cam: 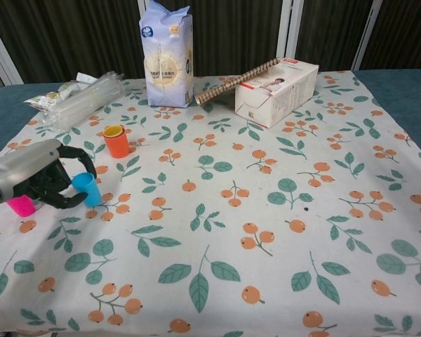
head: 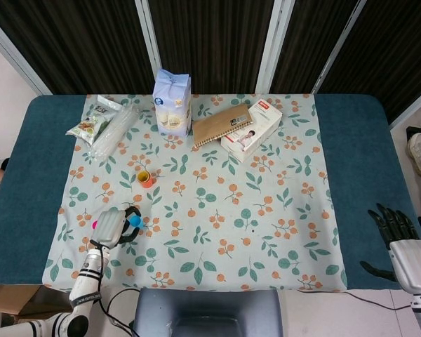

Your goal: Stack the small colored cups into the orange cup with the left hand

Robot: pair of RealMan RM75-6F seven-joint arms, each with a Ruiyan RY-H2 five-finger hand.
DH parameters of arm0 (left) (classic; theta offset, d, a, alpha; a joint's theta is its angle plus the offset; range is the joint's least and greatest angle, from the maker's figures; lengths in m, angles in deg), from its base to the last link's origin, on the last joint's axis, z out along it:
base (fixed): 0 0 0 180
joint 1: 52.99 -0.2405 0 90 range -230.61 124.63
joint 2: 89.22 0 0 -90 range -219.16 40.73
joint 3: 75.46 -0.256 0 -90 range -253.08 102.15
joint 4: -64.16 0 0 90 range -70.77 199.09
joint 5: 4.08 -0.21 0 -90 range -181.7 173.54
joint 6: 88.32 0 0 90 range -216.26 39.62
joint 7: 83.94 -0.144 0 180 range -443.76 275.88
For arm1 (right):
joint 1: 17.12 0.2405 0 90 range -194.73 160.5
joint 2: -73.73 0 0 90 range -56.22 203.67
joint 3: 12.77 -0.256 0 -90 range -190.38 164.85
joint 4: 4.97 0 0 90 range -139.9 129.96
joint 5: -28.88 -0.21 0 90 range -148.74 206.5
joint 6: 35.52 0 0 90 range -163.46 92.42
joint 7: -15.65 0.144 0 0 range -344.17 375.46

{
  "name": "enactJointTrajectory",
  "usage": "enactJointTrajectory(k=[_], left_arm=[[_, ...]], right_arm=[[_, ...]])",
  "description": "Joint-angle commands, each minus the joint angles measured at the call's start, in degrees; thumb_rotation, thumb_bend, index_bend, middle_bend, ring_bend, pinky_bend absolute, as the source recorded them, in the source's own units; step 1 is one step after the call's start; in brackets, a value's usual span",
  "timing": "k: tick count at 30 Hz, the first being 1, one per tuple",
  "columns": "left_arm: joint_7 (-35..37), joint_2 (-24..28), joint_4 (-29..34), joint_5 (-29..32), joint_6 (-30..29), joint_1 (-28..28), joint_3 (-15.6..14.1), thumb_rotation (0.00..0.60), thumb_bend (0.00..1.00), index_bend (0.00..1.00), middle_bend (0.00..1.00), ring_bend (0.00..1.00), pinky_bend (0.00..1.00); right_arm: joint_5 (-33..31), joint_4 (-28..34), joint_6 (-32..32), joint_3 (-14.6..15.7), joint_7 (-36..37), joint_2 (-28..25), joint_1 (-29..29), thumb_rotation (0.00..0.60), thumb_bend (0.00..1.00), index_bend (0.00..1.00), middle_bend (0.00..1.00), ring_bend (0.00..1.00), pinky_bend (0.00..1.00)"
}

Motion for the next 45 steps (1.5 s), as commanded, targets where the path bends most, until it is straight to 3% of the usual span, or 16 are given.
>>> enactJointTrajectory(k=[1, 7, 10, 14, 25, 34, 39, 41, 43, 45], left_arm=[[0.2, 0.3, 0.7, -0.1, -0.7, 1.0, 2.5, 0.600, 0.37, 0.62, 1.00, 1.00, 1.00], [-1.6, 0.1, 1.0, 1.5, -1.2, 6.1, 10.7, 0.600, 0.37, 0.62, 1.00, 1.00, 1.00], [-2.8, -0.8, -2.3, 3.5, 0.0, 9.3, 14.2, 0.600, 0.37, 0.62, 1.00, 1.00, 1.00], [-3.4, -2.8, -7.7, 6.5, 1.9, 12.6, 16.6, 0.600, 0.37, 0.62, 1.00, 1.00, 1.00], [-3.0, -8.0, -18.3, 9.3, 5.5, 15.6, 14.5, 0.600, 0.37, 0.62, 1.00, 1.00, 1.00], [-2.4, -9.5, -21.6, 9.9, 6.4, 15.7, 13.4, 0.600, 0.37, 0.61, 1.00, 1.00, 1.00], [-1.8, -10.2, -23.0, 10.1, 6.8, 15.9, 13.2, 0.600, 0.37, 0.46, 1.00, 1.00, 1.00], [-2.4, -10.0, -23.2, 10.6, 7.8, 15.9, 12.8, 0.600, 0.38, 0.32, 1.00, 1.00, 1.00], [-3.4, -9.2, -22.3, 11.4, 8.7, 15.6, 12.4, 0.600, 0.38, 0.09, 1.00, 1.00, 1.00], [-3.5, -7.8, -20.0, 11.4, 8.6, 15.0, 12.1, 0.600, 0.38, 0.00, 1.00, 1.00, 1.00]], right_arm=[[0.0, 0.0, 0.0, 0.0, 0.1, 0.0, 0.0, 0.600, 0.13, 0.00, 0.00, 0.00, 0.00], [-0.2, 0.0, 0.2, -0.1, 0.8, -0.3, 0.0, 0.600, 0.13, 0.00, 0.00, 0.00, 0.00], [-0.5, -0.1, 0.1, -0.3, 1.2, -0.5, 0.0, 0.600, 0.13, 0.00, 0.00, 0.00, 0.00], [-1.2, -0.2, -0.1, -0.6, 1.6, -0.7, 0.0, 0.600, 0.12, 0.00, 0.00, 0.00, 0.00], [-1.8, 0.0, -0.1, -0.9, 1.9, -0.9, 0.0, 0.600, 0.13, 0.00, 0.00, 0.00, 0.00], [-1.6, -0.1, 0.5, -1.0, 2.4, -1.0, -0.3, 0.600, 0.13, 0.00, 0.00, 0.00, 0.00], [-1.6, -0.2, 0.5, -0.9, 2.4, -1.0, -0.3, 0.600, 0.13, 0.00, 0.00, 0.00, 0.00], [-1.7, -0.2, 0.6, -1.0, 2.4, -0.9, -0.3, 0.600, 0.13, 0.00, 0.00, 0.00, 0.00], [-1.8, -0.2, 0.4, -1.1, 2.3, -0.9, -0.3, 0.600, 0.13, 0.00, 0.00, 0.00, 0.00], [-1.9, -0.2, 0.2, -1.1, 2.2, -0.9, -0.2, 0.600, 0.13, 0.00, 0.00, 0.00, 0.00]])
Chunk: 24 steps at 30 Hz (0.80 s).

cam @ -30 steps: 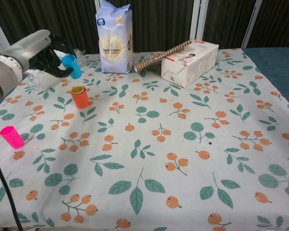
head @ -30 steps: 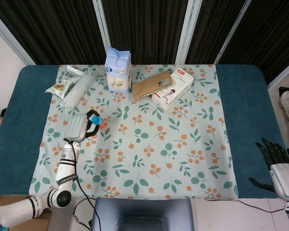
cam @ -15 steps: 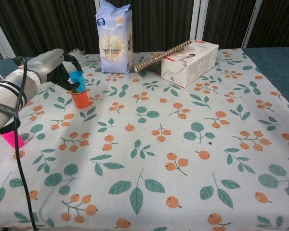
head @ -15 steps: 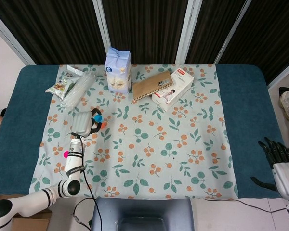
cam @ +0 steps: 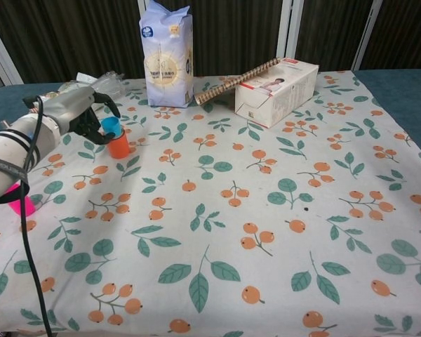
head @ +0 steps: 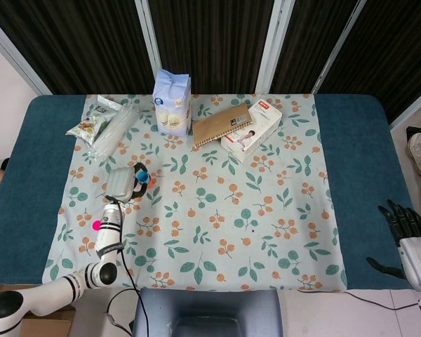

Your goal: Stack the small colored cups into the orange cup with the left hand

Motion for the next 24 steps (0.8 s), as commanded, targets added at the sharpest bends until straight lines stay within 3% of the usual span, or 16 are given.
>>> enactJointTrajectory(k=[1, 5, 8, 12, 18, 24], left_arm=[[-0.3, 2.4, 3.7, -0.2, -0.3, -1.1, -0.8, 0.600, 0.38, 0.00, 1.00, 1.00, 1.00], [-0.3, 7.4, 12.8, -3.3, -4.3, -4.4, -2.7, 0.600, 0.37, 0.00, 1.00, 1.00, 1.00], [0.7, 13.4, 23.0, -5.2, -6.8, -8.1, -4.5, 0.600, 0.37, 0.03, 1.00, 1.00, 1.00], [2.2, 22.0, 33.6, -10.2, -11.4, -14.5, -9.6, 0.600, 0.37, 0.10, 1.00, 1.00, 1.00], [5.7, 26.2, 35.1, -13.6, -14.6, -20.9, -15.7, 0.600, 0.37, 0.18, 1.00, 1.00, 1.00], [7.1, 25.1, 32.3, -14.0, -14.5, -22.7, -17.7, 0.600, 0.36, 0.20, 1.00, 1.00, 1.00]], right_arm=[[0.0, 0.0, -0.3, 0.0, -0.2, 0.0, 0.1, 0.600, 0.13, 0.00, 0.00, 0.00, 0.00], [0.0, 0.1, -0.7, 0.1, -0.8, 0.2, 0.3, 0.600, 0.13, 0.00, 0.00, 0.00, 0.00], [0.4, 0.2, -0.9, 0.3, -1.1, 0.3, 0.4, 0.600, 0.13, 0.00, 0.00, 0.00, 0.00], [0.7, 0.3, -0.6, 0.4, -1.0, 0.3, 0.3, 0.600, 0.13, 0.00, 0.00, 0.00, 0.00], [1.6, 0.4, -1.0, 0.8, -1.7, 0.7, 0.6, 0.600, 0.13, 0.00, 0.00, 0.00, 0.00], [1.9, 0.5, -1.0, 1.0, -2.1, 0.9, 0.6, 0.600, 0.13, 0.00, 0.00, 0.00, 0.00]])
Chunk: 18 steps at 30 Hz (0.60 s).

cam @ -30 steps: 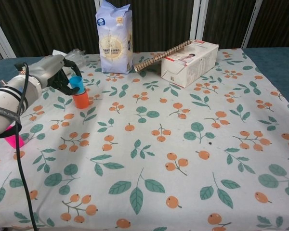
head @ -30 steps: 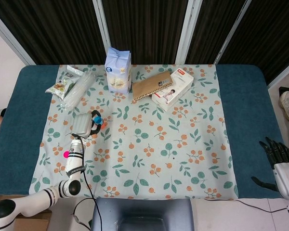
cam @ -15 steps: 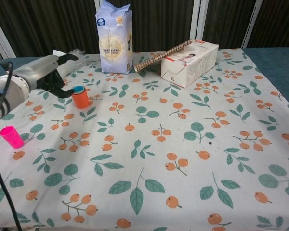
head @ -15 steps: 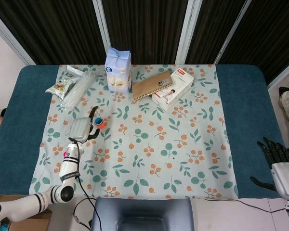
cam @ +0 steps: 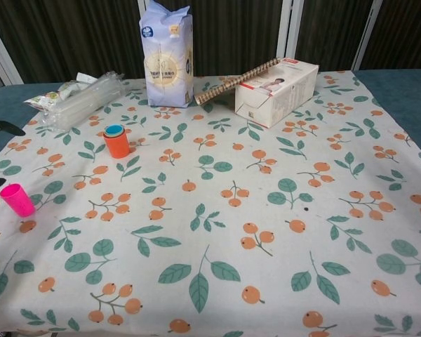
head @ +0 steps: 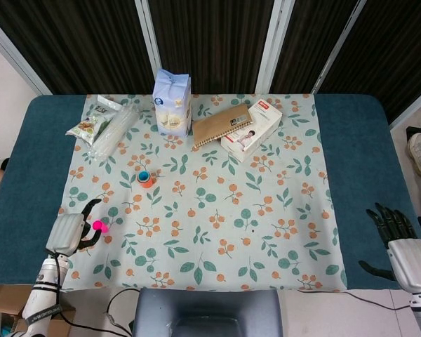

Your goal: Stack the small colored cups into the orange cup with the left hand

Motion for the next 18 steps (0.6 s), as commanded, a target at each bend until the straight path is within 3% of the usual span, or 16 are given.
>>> enactJointTrajectory(k=[1, 7, 18], left_arm=[[0.8, -1.1, -2.5, 0.1, 0.3, -1.0, -1.1, 0.600, 0.36, 0.21, 1.00, 1.00, 1.00], [3.4, -7.0, -10.9, 1.5, 2.6, -1.2, -0.2, 0.600, 0.36, 0.25, 1.00, 1.00, 1.00], [4.7, -9.9, -15.2, 1.2, 4.2, -1.6, 0.6, 0.600, 0.36, 0.37, 1.00, 1.00, 1.00]], right_arm=[[0.0, 0.0, 0.0, 0.0, -0.2, 0.1, 0.0, 0.600, 0.13, 0.00, 0.00, 0.00, 0.00], [-0.1, 0.1, 0.2, -0.1, 0.0, 0.0, 0.0, 0.600, 0.13, 0.00, 0.00, 0.00, 0.00], [-0.3, 0.0, 0.2, -0.1, 0.0, 0.0, 0.0, 0.600, 0.13, 0.00, 0.00, 0.00, 0.00]])
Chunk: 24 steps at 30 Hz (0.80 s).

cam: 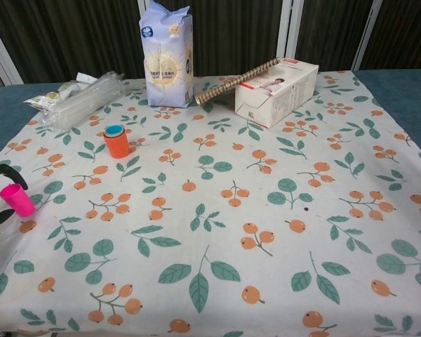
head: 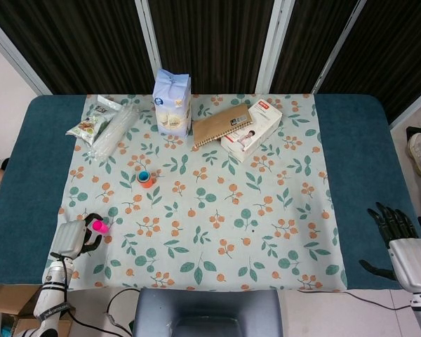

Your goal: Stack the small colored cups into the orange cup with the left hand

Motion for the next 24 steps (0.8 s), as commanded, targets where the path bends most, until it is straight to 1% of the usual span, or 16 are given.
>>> enactJointTrajectory(k=[1, 3, 6, 14, 17, 18, 20, 22, 24], left_arm=[[0.2, -0.2, -0.2, -0.1, 0.2, -0.1, 0.3, 0.600, 0.36, 0.37, 1.00, 1.00, 1.00], [0.4, -0.5, -0.6, 0.0, 0.5, 0.0, 0.6, 0.600, 0.36, 0.38, 1.00, 1.00, 1.00], [1.4, -0.9, -1.3, 0.1, 1.1, 0.0, 1.1, 0.600, 0.36, 0.42, 1.00, 1.00, 1.00], [2.9, -2.1, -3.5, 0.5, 1.7, 0.3, 3.0, 0.600, 0.36, 0.57, 1.00, 1.00, 1.00], [2.8, -1.6, -3.2, 0.6, 1.6, 0.6, 4.1, 0.600, 0.37, 0.59, 1.00, 1.00, 1.00], [2.9, -1.3, -2.8, 0.6, 1.5, 0.9, 4.7, 0.600, 0.37, 0.60, 1.00, 1.00, 1.00], [3.6, -0.5, -0.9, 0.5, 1.3, 2.2, 7.1, 0.600, 0.37, 0.60, 1.00, 1.00, 1.00], [5.7, 0.6, 2.0, 1.1, 2.3, 3.8, 10.2, 0.600, 0.37, 0.60, 1.00, 1.00, 1.00], [6.6, 1.3, 3.6, 1.9, 3.3, 5.3, 12.5, 0.600, 0.37, 0.60, 1.00, 1.00, 1.00]], right_arm=[[0.0, 0.0, 0.0, 0.0, -0.1, 0.0, 0.0, 0.600, 0.13, 0.00, 0.00, 0.00, 0.00], [0.1, 0.0, 0.0, 0.1, -0.3, 0.1, 0.0, 0.600, 0.13, 0.00, 0.00, 0.00, 0.00], [0.1, 0.1, 0.1, 0.1, -0.4, 0.1, -0.1, 0.600, 0.13, 0.00, 0.00, 0.00, 0.00], [-0.1, 0.0, -0.2, 0.0, -0.7, 0.3, 0.1, 0.600, 0.13, 0.00, 0.00, 0.00, 0.00], [-0.3, 0.0, -0.3, 0.0, -0.9, 0.4, 0.1, 0.600, 0.13, 0.00, 0.00, 0.00, 0.00], [-0.3, 0.1, -0.3, 0.0, -1.0, 0.4, 0.1, 0.600, 0.13, 0.00, 0.00, 0.00, 0.00], [-0.4, 0.1, -0.6, 0.0, -1.5, 0.6, 0.2, 0.600, 0.13, 0.00, 0.00, 0.00, 0.00], [-0.5, 0.2, -0.9, 0.0, -1.8, 0.7, 0.3, 0.600, 0.13, 0.00, 0.00, 0.00, 0.00], [-0.7, 0.2, -1.0, -0.1, -1.9, 0.7, 0.4, 0.600, 0.13, 0.00, 0.00, 0.00, 0.00]])
